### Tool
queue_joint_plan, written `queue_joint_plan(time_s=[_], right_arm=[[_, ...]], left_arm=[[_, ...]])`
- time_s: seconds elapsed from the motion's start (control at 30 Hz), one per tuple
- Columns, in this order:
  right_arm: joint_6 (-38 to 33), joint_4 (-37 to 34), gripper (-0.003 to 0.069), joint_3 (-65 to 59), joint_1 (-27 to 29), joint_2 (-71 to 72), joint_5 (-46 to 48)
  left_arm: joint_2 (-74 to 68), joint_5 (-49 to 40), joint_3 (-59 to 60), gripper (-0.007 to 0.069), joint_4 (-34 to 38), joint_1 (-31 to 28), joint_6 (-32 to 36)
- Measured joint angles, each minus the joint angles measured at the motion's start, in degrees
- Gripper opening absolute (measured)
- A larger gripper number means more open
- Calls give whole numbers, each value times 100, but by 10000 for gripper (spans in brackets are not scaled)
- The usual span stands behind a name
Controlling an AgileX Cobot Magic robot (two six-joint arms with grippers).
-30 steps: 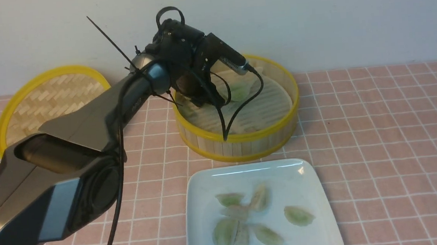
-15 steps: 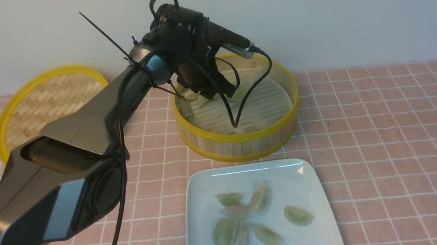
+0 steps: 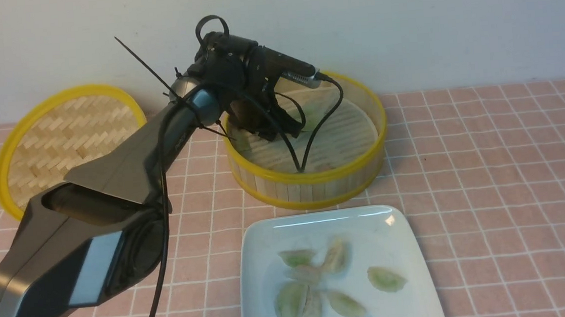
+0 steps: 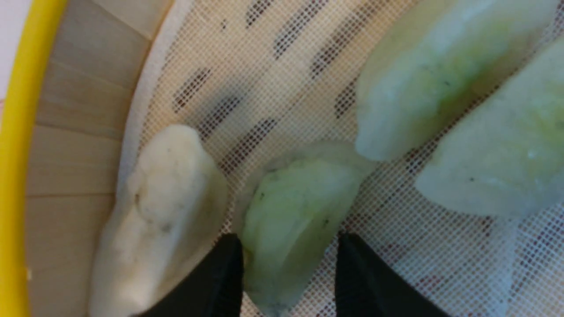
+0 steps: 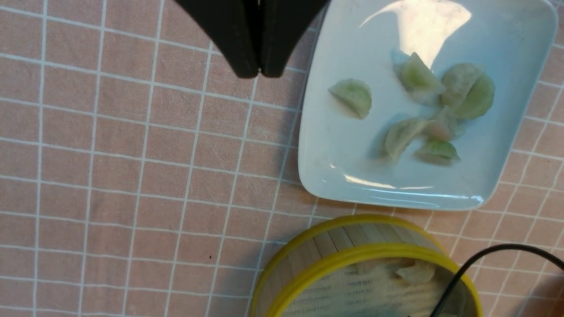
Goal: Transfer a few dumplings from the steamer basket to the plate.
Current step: Use the left arm to grab a dumpling from the steamer
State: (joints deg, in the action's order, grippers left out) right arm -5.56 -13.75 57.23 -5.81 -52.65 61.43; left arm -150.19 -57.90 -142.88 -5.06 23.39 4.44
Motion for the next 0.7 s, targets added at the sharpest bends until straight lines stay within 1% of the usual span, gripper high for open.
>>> queue_joint_plan(time_s=[0.17, 0.3, 0.4, 0.57, 0.7], right_arm=[[0, -13, -14, 0, 0, 0, 2], [0, -34, -14, 0, 0, 0, 9], [-6, -57, -14, 0, 0, 0, 27], [-6, -141, -14, -5, 0, 0, 119], [-6, -174, -14, -5, 0, 0, 166]], left_arm=[[-24, 0, -24, 264, -26, 0, -33], [-24, -47, -57, 183, -12, 6, -40], [-12, -331, -179, 183, -23, 6, -47], [157, -1251, -578, 183, 73, 6, 13], [703, -1326, -791, 183, 402, 6, 98]])
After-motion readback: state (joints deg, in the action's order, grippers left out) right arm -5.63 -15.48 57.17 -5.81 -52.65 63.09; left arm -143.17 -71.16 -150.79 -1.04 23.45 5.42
